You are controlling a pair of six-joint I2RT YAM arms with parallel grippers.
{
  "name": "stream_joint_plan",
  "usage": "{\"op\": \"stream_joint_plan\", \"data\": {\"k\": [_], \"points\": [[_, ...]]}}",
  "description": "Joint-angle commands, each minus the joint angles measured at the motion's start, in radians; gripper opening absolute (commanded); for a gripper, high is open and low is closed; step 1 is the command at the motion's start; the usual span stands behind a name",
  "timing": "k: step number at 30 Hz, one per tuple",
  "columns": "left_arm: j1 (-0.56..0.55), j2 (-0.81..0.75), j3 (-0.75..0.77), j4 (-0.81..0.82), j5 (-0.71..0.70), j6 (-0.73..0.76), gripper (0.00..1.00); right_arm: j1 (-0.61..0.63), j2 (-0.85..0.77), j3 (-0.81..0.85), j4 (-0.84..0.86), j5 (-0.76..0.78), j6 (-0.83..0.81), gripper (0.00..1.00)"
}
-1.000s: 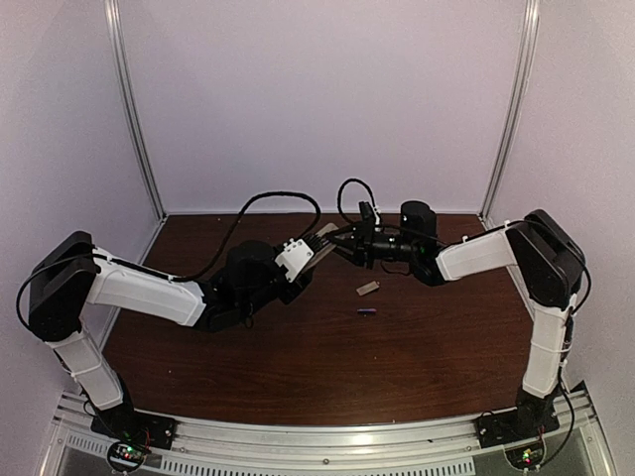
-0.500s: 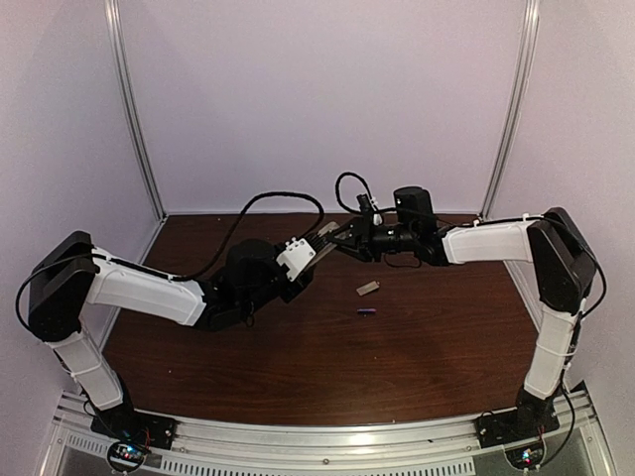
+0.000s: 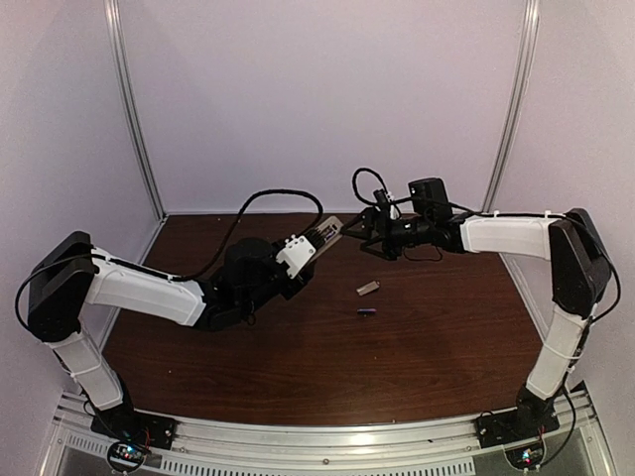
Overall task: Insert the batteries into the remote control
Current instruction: Pick up the battery at the center of the board.
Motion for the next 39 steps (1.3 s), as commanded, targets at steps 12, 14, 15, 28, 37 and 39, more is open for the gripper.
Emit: {"op": "stream_joint_plan", "data": {"k": [12,14,15,28,37,39], "points": [[0.028,-0.069,-0.075,-0.098,0.108,-0.135,0.00,-0.020,-0.222,-0.016,-0.543,0.313,-0.844,0.99],[0.029,-0.076,-0.092,-0.126,0.151,-0.148,0.00,-0.006,-0.252,-0.046,-0.549,0.359,-0.905,0.97],[0.030,-0.080,-0.101,-0.144,0.176,-0.155,0.00,-0.004,-0.260,-0.052,-0.556,0.371,-0.927,0.96],[0.066,-0.143,-0.182,-0.343,0.296,-0.208,0.00,0.084,-0.113,-0.014,-0.640,0.350,-1.233,0.67],[0.066,-0.188,-0.170,-0.485,0.312,-0.241,0.00,0.119,0.096,0.177,-0.764,0.358,-1.321,0.51],[0.067,-0.201,-0.162,-0.521,0.314,-0.247,0.00,0.129,0.133,0.205,-0.783,0.373,-1.336,0.51]]}}
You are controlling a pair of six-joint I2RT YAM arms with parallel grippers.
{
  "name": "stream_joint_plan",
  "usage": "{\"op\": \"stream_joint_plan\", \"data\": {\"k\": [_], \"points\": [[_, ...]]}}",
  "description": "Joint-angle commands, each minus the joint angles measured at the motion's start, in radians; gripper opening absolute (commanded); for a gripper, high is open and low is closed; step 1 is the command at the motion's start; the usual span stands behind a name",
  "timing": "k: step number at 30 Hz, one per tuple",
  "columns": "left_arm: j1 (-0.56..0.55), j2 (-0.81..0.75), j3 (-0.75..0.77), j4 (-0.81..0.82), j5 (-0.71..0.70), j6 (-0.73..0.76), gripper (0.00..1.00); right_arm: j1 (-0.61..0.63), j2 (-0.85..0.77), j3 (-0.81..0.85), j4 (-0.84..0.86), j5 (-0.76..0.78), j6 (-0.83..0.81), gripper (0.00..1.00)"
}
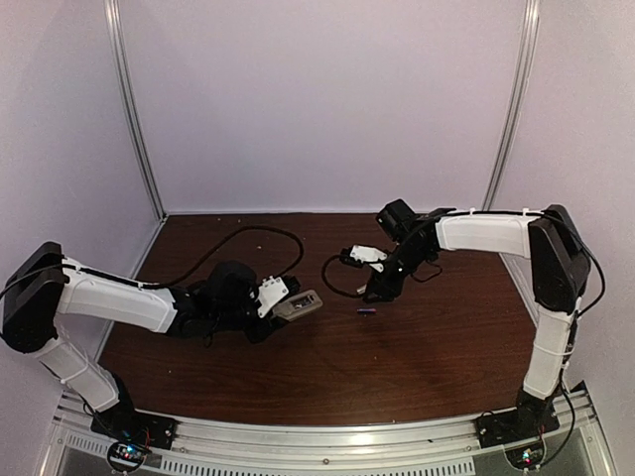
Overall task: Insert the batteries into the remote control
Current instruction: Pick up the battery at the center of the board.
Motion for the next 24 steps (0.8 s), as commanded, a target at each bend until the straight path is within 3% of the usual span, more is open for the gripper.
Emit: {"op": "stream_joint_plan", "data": {"k": [1,24], "points": [[0.004,-0.049,0.016,-0.071,0.028,-0.028,0.00,0.022,0.063,0.075,-0.081,0.039,-0.056,0.51],[0.004,-0.034,0.054,-0.168,0.107,0.033,0.00,0.041,0.211,0.153,-0.103,0.157,-0.076,0.42]]}}
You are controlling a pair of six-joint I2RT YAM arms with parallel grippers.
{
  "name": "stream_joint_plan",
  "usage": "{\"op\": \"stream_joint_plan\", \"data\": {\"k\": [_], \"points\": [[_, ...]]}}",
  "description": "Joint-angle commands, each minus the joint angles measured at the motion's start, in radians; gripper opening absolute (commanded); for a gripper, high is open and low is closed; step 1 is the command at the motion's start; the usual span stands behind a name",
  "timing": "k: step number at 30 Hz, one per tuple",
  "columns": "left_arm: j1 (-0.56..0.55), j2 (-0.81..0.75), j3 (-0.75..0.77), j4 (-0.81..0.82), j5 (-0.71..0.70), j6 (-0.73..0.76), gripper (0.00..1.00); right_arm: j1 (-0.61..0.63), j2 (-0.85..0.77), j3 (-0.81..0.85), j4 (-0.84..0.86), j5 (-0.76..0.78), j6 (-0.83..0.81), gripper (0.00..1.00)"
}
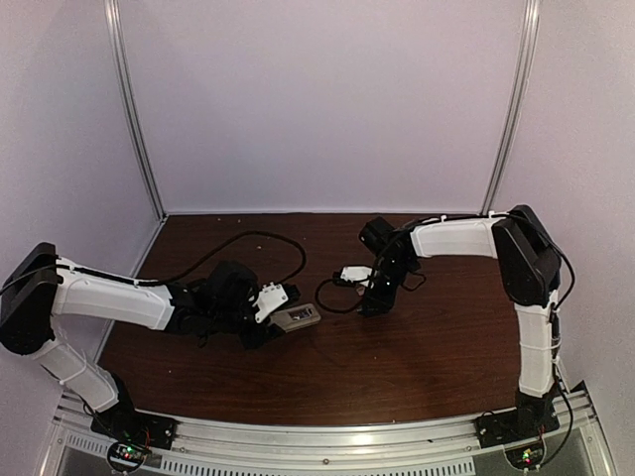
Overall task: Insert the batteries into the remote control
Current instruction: Pick up the battery at the center of the board.
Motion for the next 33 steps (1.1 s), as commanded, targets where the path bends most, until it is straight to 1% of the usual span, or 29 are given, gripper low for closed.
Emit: {"op": "stream_joint_plan", "data": {"k": [1,3,6,8,12,14,17,18,24,29,33], "points": [[0.004,-0.007,0.032,-0.010,0.036,0.026,0.00,0.007,0.027,0.050,-0.020,0.035,-0.019,0.42],[0.004,-0.006,0.035,-0.015,0.040,0.030,0.00,0.010,0.036,0.065,-0.027,0.027,-0.026,0.38],[0.004,-0.006,0.040,-0.027,0.046,0.044,0.00,0.014,0.052,0.077,-0.040,0.019,-0.041,0.26],[0.004,-0.006,0.042,-0.033,0.046,0.051,0.00,0.015,0.058,0.077,-0.046,0.004,-0.048,0.21],[0.005,-0.007,0.046,-0.043,0.046,0.062,0.00,0.015,0.062,0.067,-0.049,-0.012,-0.055,0.20],[0.006,-0.006,0.048,-0.047,0.078,0.065,0.00,0.015,0.064,0.066,-0.050,-0.013,-0.056,0.19],[0.006,-0.007,0.050,-0.052,0.082,0.067,0.00,0.015,0.069,0.066,-0.048,-0.020,-0.053,0.18],[0.005,-0.010,0.050,-0.052,0.084,0.069,0.00,0.015,0.073,0.067,-0.053,-0.018,-0.052,0.14],[0.011,-0.023,0.050,-0.054,0.118,0.085,0.00,0.015,0.065,0.070,-0.059,-0.027,-0.064,0.01],[0.019,-0.051,0.047,-0.046,0.172,0.098,0.00,-0.003,-0.015,0.047,-0.038,-0.104,-0.069,0.00],[0.021,-0.072,0.045,-0.031,0.220,0.114,0.00,-0.024,-0.123,-0.005,0.004,-0.242,-0.066,0.00]]}}
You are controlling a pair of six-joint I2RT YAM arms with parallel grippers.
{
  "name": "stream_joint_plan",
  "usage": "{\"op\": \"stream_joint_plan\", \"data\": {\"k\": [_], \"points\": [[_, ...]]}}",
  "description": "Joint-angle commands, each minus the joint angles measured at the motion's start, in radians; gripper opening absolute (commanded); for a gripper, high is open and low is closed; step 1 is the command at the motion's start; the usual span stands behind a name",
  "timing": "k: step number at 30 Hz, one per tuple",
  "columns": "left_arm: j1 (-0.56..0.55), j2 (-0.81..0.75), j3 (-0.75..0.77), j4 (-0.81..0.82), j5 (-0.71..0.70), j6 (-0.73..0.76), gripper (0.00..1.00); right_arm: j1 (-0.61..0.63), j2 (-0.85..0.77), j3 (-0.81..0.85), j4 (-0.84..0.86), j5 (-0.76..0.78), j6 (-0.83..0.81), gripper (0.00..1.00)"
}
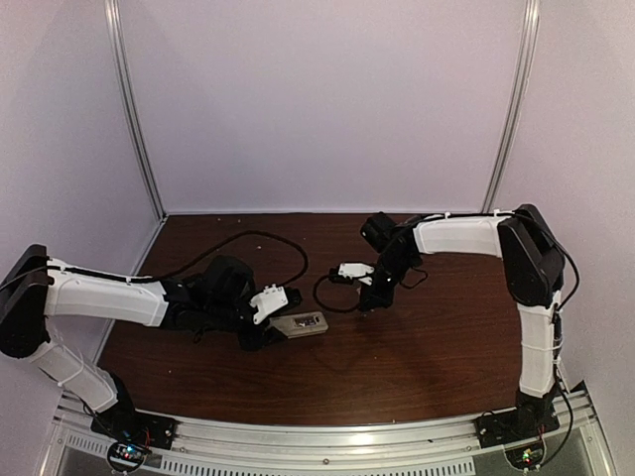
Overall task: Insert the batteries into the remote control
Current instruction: Pick up the battery at the center of the board, then place the battery in the battery compartment.
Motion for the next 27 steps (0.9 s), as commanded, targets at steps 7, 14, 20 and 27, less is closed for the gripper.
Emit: {"op": "stream_joint_plan", "data": {"k": [7,14,20,27], "points": [[0.007,-0.027,0.091,-0.018,0.160,0.077,0.00,-0.021,-0.287,-0.128,0.097,-0.392,-0.021,0.00],[0.008,-0.020,0.157,-0.033,0.219,0.096,0.00,-0.004,-0.376,-0.238,0.256,-0.600,-0.001,0.00],[0.007,0.007,0.199,-0.073,0.233,0.099,0.00,0.000,-0.435,-0.319,0.487,-0.708,0.117,0.00],[0.007,0.022,0.221,-0.092,0.238,0.097,0.00,0.021,-0.427,-0.326,0.586,-0.747,0.178,0.00]]}}
